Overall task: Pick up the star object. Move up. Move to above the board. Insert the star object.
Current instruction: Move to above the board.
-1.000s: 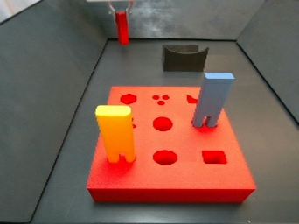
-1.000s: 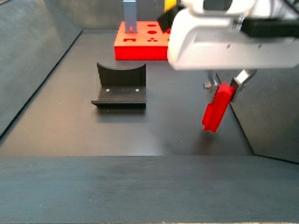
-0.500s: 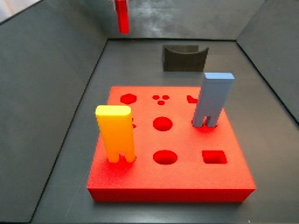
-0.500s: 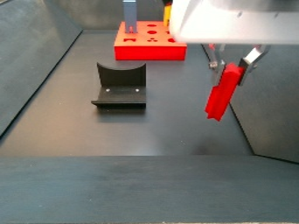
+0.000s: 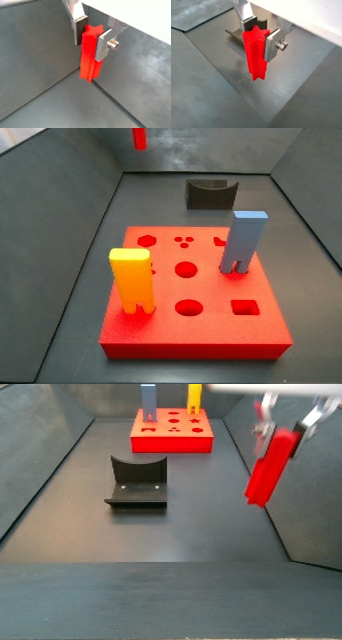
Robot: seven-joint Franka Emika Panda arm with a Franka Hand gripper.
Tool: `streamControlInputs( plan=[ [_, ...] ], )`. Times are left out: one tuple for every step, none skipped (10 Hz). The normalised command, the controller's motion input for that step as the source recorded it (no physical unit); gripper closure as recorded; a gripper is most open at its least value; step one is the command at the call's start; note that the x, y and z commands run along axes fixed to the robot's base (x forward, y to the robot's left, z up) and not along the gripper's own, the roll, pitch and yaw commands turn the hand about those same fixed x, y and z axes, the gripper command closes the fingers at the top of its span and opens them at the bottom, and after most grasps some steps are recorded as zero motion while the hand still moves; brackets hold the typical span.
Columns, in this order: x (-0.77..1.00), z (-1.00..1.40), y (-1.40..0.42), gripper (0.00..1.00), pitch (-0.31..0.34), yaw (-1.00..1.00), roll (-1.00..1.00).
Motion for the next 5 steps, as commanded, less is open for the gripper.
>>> streamControlInputs(
  plan=[
    [-0.06,1.00,0.08,1.00,0.076,-0.01,0.08],
    [-0.06,1.00,0.07,1.00,0.080,0.01,0.08],
    [-0.05,1.00,0.06,1.00,0.083,0.02,0.07],
    [-0.05,1.00,0.05,1.00,0.081,0.02,0.08],
    [-0.05,1.00,0.05,1.00,0.083,0.02,0.07]
  ],
)
